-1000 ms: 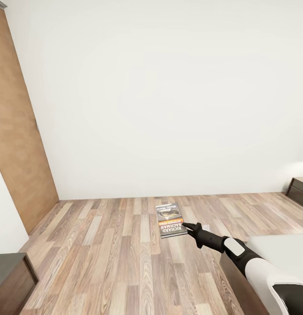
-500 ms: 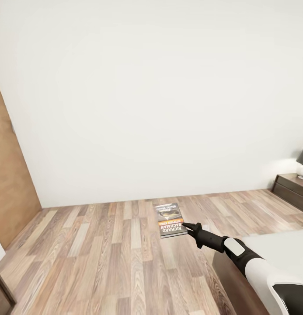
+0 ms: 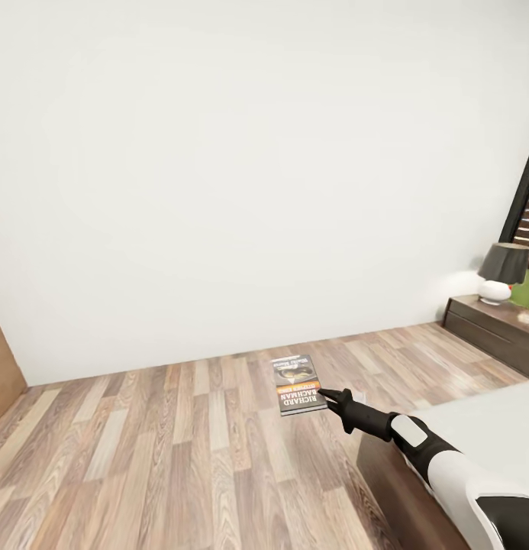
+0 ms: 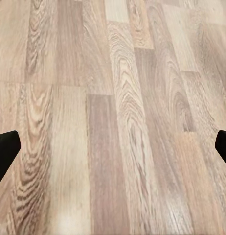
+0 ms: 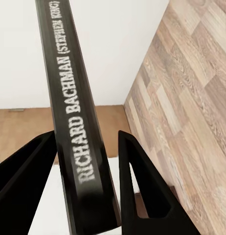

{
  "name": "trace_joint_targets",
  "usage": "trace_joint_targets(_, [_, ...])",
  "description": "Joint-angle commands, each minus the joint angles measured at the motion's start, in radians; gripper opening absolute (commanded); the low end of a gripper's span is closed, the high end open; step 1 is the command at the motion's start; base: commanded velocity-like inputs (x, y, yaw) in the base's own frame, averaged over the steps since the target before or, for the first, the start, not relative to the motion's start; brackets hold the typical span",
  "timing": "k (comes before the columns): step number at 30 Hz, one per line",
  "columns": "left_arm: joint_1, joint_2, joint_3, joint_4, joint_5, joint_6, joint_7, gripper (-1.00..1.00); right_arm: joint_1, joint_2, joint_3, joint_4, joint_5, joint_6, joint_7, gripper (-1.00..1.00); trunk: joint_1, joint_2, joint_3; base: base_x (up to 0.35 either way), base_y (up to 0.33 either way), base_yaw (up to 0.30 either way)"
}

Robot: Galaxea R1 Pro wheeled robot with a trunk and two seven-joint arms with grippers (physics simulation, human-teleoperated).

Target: In the bedroom, move the book from the bed onto either nightstand, and place the two sandals side by side next to the bed.

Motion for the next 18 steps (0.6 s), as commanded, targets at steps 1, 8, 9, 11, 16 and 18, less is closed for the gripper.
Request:
trace_joint_targets(1, [-0.001,0.0,0.001,0.001,0.011,0.001,-0.01,1.0,-0.001,0.0,0.0,0.0,-0.01,0.005,0.002,-1.0,0.0,-0.001,-0.001,0.184,0.151,-0.14])
trace_joint_targets(8, [-0.001,0.001,0.001,0.001,0.011,0.001,-0.01,1.0,-0.001,0.0,-0.001,0.0,-0.01,0.005,0.002,-1.0,0.0,-0.001,-0.001,0.189,0.16,-0.057])
trace_joint_targets(9, [-0.001,0.001,0.001,0.001,0.011,0.001,-0.01,1.0,-0.001,0.0,-0.001,0.0,-0.01,0.005,0.002,-1.0,0.0,-0.001,-0.001,0.192,0.165,-0.019])
trace_joint_targets(11, [-0.001,0.001,0.001,0.001,0.011,0.001,-0.01,1.0,-0.001,0.0,0.0,0.0,-0.01,0.005,0.002,-1.0,0.0,-0.001,-0.001,0.193,0.166,-0.012])
trace_joint_targets(16, [-0.001,0.002,0.001,0.001,0.011,0.001,-0.01,1.0,-0.001,0.0,-0.001,0.0,-0.01,0.005,0.002,-1.0,0.0,-0.001,-0.001,0.195,0.168,-0.005])
trace_joint_targets(18, [-0.001,0.002,0.001,0.001,0.011,0.001,-0.01,1.0,-0.001,0.0,-0.001,0.0,-0.01,0.005,0.002,-1.0,0.0,-0.001,-0.001,0.198,0.169,-0.005])
